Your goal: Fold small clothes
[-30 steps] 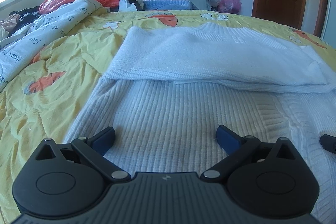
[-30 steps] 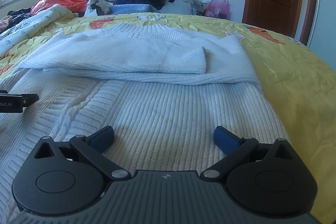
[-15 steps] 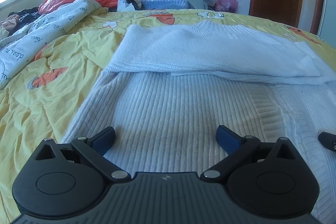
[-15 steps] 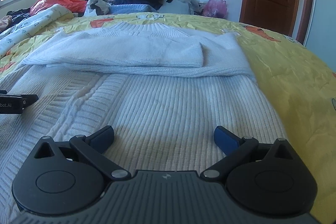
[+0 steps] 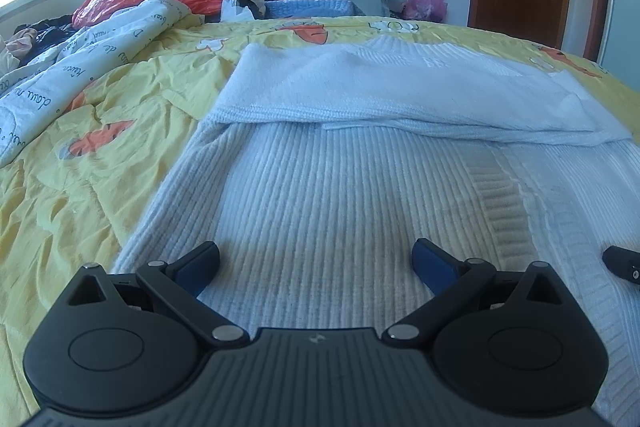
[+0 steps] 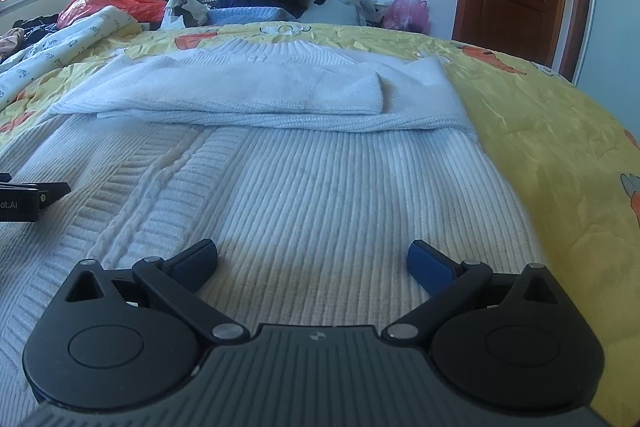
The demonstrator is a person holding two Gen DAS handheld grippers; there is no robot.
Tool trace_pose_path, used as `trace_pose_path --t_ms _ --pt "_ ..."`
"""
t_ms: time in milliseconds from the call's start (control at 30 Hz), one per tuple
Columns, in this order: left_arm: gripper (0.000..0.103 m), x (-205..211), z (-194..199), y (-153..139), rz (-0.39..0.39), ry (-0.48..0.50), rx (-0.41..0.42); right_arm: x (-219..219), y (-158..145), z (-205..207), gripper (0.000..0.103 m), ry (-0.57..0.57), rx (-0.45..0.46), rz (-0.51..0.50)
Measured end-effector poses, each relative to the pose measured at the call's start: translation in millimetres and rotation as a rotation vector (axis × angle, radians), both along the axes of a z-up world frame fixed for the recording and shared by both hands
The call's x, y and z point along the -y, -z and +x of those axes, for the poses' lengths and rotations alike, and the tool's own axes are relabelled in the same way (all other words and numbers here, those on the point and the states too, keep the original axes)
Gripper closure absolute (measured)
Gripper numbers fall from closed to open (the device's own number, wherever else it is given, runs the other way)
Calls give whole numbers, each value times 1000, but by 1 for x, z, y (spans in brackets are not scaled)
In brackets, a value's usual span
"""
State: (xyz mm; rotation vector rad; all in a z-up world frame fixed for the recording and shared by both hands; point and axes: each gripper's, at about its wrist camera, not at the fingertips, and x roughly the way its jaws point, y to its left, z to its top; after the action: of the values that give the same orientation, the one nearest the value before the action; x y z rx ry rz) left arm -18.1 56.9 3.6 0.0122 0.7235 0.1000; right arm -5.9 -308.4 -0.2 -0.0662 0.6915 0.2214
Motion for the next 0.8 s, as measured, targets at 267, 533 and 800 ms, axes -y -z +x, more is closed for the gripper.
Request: trace_pose_path --t_ms 267,533,800 --pt "0 1 -12 0 0 7 0 0 0 0 0 -1 0 1" --pt "0 1 -19 0 -3 9 2 0 0 -3 0 -2 1 5" --pt "0 1 -19 0 -4 9 3 0 0 -3 0 -3 1 6"
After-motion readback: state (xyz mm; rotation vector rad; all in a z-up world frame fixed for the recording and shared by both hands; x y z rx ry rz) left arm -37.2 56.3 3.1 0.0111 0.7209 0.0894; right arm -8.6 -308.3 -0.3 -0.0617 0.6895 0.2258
